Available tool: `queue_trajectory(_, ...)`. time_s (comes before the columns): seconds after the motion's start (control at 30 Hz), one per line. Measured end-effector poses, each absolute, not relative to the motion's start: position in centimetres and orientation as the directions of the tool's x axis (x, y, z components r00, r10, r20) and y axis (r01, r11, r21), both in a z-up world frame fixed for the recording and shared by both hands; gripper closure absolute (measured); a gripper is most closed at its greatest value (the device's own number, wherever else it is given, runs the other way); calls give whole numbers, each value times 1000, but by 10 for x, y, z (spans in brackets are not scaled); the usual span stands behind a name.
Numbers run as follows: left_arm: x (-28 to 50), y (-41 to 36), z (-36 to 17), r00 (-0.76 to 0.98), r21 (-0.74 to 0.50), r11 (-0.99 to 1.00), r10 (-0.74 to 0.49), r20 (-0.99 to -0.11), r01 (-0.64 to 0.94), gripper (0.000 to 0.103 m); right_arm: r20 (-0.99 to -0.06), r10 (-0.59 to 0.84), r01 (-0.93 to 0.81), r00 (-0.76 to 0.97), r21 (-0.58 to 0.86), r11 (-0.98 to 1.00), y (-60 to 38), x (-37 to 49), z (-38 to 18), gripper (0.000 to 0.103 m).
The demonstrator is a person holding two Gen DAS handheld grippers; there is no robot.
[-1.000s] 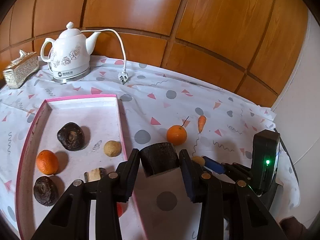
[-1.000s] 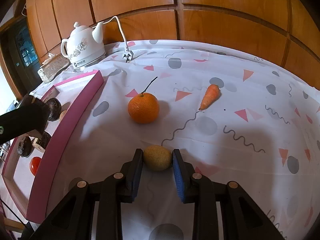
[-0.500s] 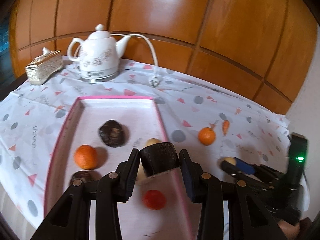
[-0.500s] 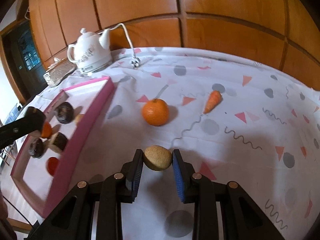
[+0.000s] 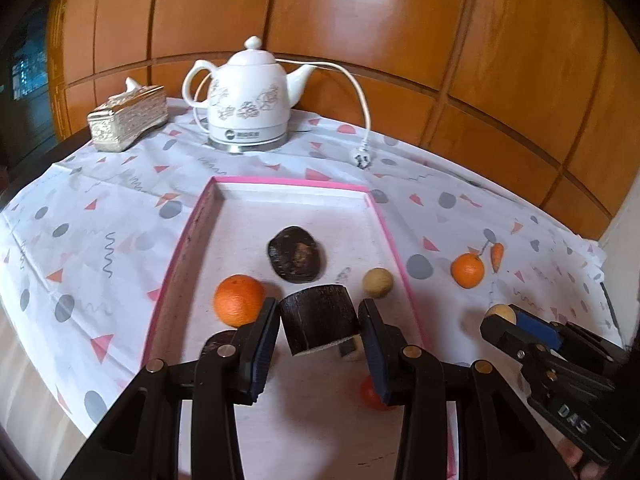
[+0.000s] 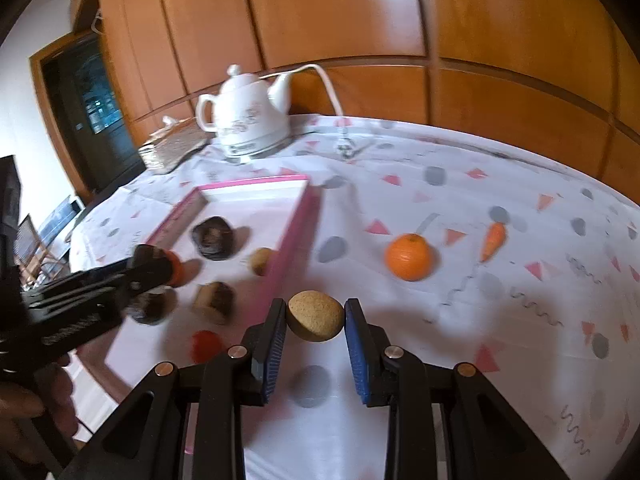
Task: Organize fruits
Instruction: 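Drop the log slice in the tray with the left tool while the right tool drops the yellow ball there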
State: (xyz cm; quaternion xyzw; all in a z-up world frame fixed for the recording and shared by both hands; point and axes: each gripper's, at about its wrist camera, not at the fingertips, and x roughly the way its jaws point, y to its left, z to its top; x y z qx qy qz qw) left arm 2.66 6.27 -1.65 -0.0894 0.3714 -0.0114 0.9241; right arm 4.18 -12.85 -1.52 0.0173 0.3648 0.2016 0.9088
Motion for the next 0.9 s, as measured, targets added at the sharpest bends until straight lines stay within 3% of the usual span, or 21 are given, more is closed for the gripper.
queue_trajectory(0.43,24,101,-26,719,-209,969,-51,-693,-133,60,-670,470,-471,575,199,859,-70,47,-7,74)
queue_trajectory(0.53,20,103,-23,736,-201,969,-31,-676,-144,47,-671,465,-482,578,178,858,-58,55,-6,74)
queue_trajectory(0.73,19,109,-20,745,-174,968,22,-667,-184,43,-676,476,-501,563,179,847,-39,68,-5,73)
queue_trajectory(0.9,16,115,-20,741,-154,960,72,-667,-232,28,-678,482,-488,556,204,849,-39,70,-6,72)
